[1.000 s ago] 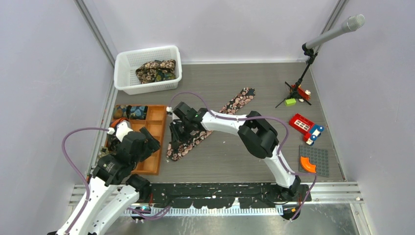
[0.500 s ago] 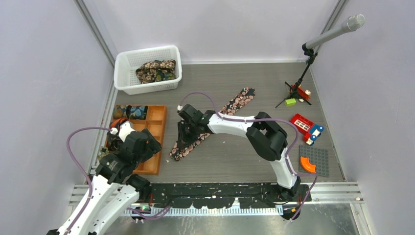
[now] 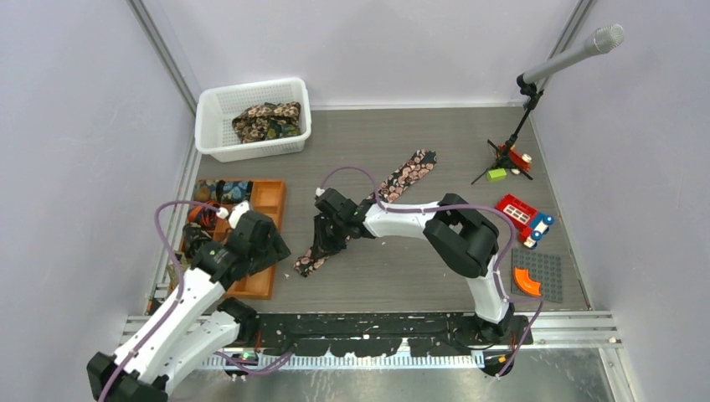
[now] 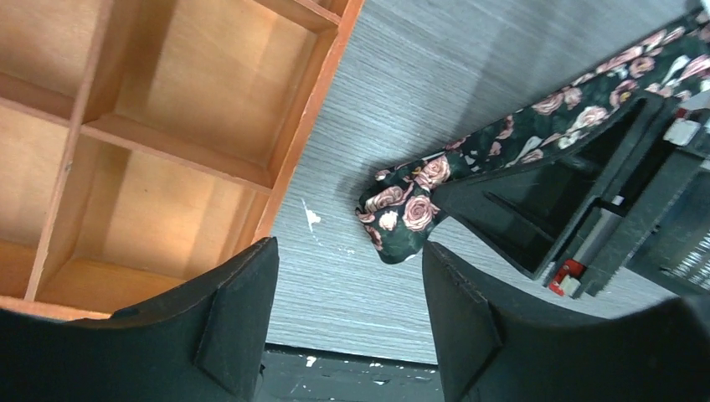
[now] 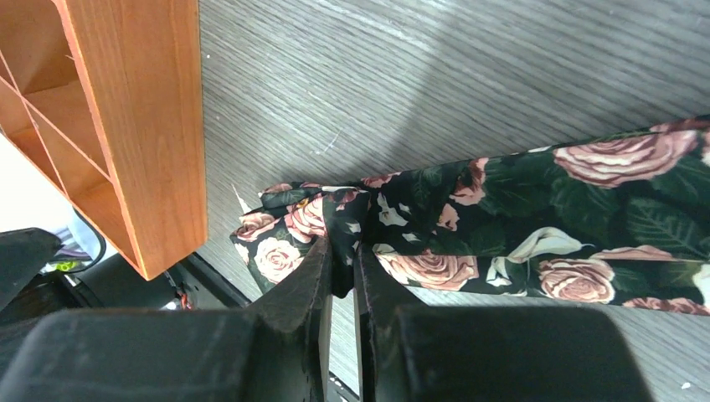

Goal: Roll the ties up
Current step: Roll the tie at the center of the board.

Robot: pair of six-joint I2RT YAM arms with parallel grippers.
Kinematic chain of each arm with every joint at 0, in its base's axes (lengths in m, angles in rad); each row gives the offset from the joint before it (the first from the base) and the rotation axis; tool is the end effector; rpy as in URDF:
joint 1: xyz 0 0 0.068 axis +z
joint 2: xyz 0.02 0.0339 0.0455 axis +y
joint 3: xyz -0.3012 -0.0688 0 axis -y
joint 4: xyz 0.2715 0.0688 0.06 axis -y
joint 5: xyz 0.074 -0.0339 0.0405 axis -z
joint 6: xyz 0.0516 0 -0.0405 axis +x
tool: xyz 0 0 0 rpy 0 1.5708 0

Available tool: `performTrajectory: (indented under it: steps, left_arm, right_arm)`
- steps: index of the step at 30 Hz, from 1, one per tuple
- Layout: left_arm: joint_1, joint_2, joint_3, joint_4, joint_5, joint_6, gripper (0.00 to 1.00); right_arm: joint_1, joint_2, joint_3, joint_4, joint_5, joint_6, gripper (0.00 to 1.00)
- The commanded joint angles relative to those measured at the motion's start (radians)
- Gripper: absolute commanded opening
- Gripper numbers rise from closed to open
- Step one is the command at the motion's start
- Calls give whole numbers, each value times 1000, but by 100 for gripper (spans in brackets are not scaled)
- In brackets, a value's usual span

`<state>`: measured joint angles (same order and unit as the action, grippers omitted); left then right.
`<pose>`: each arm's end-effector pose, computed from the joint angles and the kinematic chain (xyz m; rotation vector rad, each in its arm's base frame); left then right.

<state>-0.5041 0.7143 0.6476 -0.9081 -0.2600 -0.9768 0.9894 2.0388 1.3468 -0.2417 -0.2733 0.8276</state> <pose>0.1262 -0.0545 0.2501 -0.6879 2.4243 -0.2787 0.2502 0.4061 0.1559 -0.3528 2.7801 0.9648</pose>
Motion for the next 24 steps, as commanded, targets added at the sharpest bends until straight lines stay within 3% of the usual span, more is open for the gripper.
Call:
performTrajectory:
  steps: [1,10,15,24]
  left_arm:
    - [-4,103,19,104,50,60,63]
    - [-4,367,75,165,62,131,44]
    - [-2,470,111,169,6,178,40]
    - [-1,644,129,242,61,241,32]
  right_arm:
    - [6,-16,-25,77,27,16,12]
    - [6,-40,-58,86,45,12,19]
    - [5,-70,-67,65,74,2,25]
    - [7,-82,-69,53,81,10,31]
